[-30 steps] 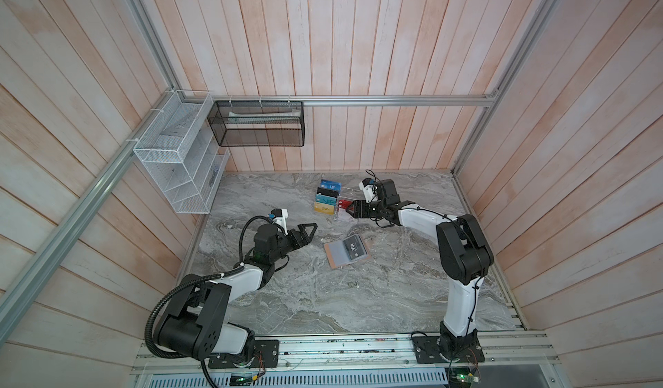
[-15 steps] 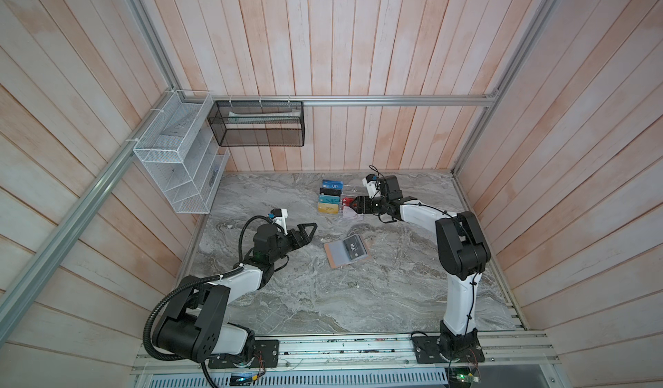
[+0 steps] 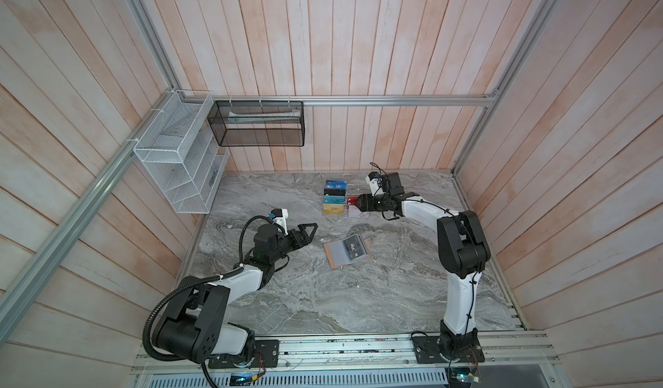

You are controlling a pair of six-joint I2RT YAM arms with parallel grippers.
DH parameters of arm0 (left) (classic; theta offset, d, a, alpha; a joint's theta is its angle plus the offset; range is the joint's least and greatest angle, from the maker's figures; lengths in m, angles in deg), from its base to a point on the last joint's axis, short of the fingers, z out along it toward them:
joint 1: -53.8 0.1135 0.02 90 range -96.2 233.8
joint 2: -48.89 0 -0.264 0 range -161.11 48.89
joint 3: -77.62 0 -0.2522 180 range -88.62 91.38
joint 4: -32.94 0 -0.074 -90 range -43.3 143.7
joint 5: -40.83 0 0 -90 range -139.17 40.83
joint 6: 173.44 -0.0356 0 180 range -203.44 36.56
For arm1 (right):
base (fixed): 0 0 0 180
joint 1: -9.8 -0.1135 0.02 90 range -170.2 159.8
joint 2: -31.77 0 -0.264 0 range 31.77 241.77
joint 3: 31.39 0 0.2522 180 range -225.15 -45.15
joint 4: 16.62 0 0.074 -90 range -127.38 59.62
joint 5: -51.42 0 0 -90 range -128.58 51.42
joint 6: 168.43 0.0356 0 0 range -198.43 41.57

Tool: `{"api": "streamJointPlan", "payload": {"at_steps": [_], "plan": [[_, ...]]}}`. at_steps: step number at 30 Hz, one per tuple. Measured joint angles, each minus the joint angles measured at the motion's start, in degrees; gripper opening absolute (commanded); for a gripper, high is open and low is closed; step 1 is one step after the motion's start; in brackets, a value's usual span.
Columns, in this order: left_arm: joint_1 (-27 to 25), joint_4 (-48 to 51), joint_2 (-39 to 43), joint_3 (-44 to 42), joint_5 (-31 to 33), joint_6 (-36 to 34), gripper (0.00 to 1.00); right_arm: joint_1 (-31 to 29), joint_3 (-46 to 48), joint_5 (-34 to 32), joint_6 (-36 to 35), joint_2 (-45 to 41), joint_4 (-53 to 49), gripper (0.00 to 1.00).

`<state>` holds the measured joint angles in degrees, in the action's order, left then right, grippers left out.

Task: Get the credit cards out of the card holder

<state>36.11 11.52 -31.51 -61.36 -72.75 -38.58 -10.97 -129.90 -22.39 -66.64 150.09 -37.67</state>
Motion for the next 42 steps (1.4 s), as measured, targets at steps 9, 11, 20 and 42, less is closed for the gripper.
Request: {"api": "streamJointPlan", "payload": {"at_steps": [9, 11, 20, 42], "plan": [[0.0, -0.2, 0.0, -0.2, 0.0, 0.0, 1.0, -6.2, 0.0, -11.1, 1.6, 0.0, 0.0, 0.77], [0.0, -0.4, 0.1, -0.7, 0.0, 0.0, 1.0, -7.5, -0.1, -13.9, 2.8, 0.0, 0.0, 0.78], [0.0, -0.2, 1.8, -2.7, -0.2, -0.3, 1.0, -10.0, 0.2, -24.6, 8.2, -0.3, 0.5, 0.81], [0.0, -0.4, 2.6, -3.0, -2.0, -0.4, 1.0, -15.9, -10.4, -41.2, 11.0, 2.5, -4.0, 0.98]]}}
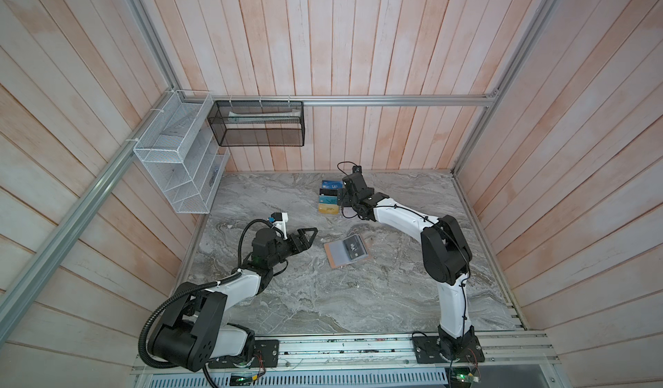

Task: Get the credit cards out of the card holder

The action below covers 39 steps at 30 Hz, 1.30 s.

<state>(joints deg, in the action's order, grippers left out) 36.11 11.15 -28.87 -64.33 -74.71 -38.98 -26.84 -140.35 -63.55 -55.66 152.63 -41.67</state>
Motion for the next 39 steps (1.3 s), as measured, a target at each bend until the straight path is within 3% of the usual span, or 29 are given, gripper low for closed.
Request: {"api": "streamJointPlan", "payload": {"at_steps": [14, 39], "plan": [[0.0, -1.1, -0.4, -0.2, -1.7, 1.3, 1.0, -1.7, -4.7, -5.3, 0.5, 5.3, -6.7, 0.98], [0.0, -1.4, -0.4, -0.3, -2.6, 1.7, 1.0, -1.7, -9.0, -7.7, 1.3, 10.2, -6.8, 0.98]]}}
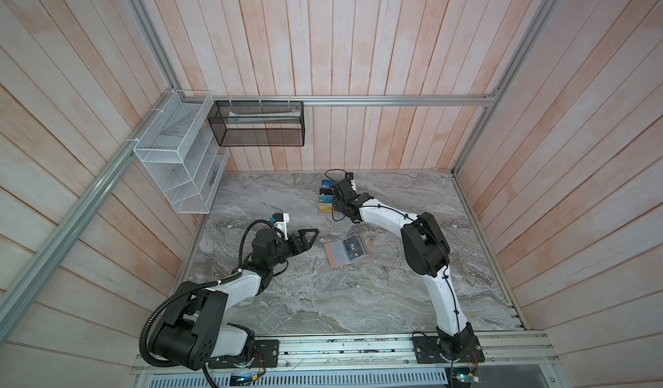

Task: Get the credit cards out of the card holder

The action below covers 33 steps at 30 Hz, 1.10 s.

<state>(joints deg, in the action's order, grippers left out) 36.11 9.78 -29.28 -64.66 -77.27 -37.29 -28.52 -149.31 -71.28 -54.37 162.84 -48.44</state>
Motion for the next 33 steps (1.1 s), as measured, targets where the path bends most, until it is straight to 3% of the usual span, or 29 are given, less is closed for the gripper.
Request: {"api": "streamJointPlan", "payload": {"at_steps": [33], "plan": [[0.0, -0.4, -0.2, 0.0, -0.2, 0.0, 1.0, 1.3, 4.6, 4.3, 1.5, -3.4, 3.5, 0.98]]}}
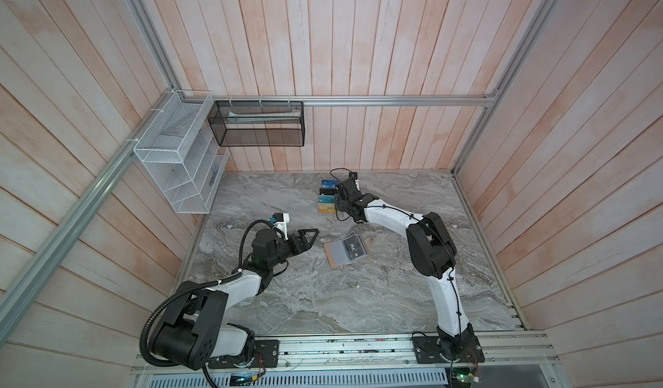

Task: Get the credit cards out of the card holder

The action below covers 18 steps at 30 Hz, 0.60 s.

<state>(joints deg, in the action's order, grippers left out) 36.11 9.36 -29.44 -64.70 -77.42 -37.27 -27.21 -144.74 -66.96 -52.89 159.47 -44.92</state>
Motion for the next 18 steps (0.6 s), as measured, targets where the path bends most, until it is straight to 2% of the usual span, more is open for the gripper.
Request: {"api": "streamJointPlan", "payload": {"at_steps": [18], "plan": [[0.0, 0.0, -0.6, 0.0, -0.1, 0.0, 1.0, 0.8, 0.0, -0.1, 0.0, 0.0, 0.0, 0.98]]}}
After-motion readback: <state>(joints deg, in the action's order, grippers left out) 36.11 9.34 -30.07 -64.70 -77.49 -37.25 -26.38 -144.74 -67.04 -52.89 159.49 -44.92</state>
